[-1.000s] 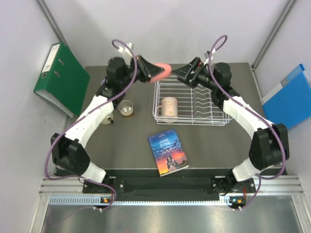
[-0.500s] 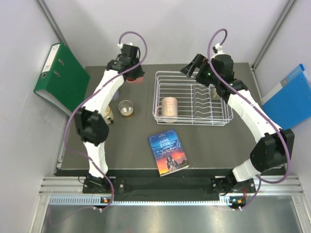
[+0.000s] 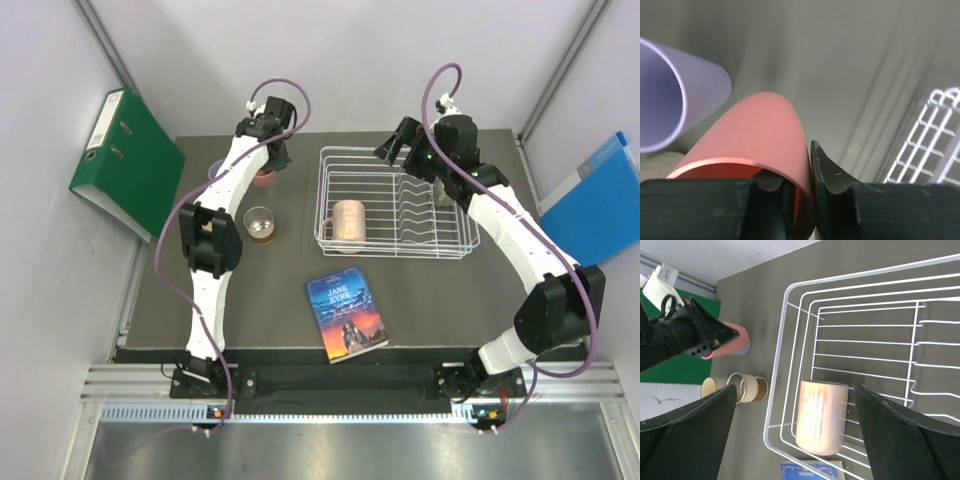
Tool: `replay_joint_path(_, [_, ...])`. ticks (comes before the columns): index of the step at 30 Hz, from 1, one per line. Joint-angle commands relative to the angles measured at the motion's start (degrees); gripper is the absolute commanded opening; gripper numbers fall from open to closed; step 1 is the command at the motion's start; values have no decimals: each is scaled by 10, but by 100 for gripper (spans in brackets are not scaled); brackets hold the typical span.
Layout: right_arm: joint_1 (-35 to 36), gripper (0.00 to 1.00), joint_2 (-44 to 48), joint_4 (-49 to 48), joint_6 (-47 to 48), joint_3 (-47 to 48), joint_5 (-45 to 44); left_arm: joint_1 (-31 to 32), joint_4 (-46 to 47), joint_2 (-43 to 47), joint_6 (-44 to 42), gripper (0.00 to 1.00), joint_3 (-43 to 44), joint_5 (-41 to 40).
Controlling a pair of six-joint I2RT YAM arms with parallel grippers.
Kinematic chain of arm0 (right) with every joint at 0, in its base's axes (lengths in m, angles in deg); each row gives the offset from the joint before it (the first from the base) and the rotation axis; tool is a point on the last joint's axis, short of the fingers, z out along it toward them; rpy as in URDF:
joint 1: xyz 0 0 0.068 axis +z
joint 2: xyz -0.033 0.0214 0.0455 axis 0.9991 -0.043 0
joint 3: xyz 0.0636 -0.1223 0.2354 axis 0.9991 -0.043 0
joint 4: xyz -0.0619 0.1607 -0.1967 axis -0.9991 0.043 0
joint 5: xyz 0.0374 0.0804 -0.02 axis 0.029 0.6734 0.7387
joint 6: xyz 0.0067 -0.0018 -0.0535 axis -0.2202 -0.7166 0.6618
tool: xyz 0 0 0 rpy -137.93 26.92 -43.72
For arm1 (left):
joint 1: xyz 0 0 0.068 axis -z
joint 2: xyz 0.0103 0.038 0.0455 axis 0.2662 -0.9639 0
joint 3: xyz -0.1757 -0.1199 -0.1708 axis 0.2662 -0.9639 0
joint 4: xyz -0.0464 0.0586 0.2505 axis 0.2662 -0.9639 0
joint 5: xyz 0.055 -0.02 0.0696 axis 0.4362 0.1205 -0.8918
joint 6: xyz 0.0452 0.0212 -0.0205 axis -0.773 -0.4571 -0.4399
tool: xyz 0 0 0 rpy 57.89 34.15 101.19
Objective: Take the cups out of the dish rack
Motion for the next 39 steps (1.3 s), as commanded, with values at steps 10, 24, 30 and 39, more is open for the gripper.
replay_joint_path(10, [7, 99, -30, 12, 20, 32, -20, -52, 4, -97, 20, 0, 45, 68])
replay_joint_path(24, [7, 99, -62, 15, 18, 44, -12, -55, 19, -102, 24, 37, 51, 103])
replay_joint_path(30, [8, 100, -55, 10, 18, 33, -12, -54, 22, -83, 25, 54, 48, 104])
replay_joint_path(39, [13, 100, -32, 3, 19, 8, -19, -42, 53, -33, 25, 88, 42, 108])
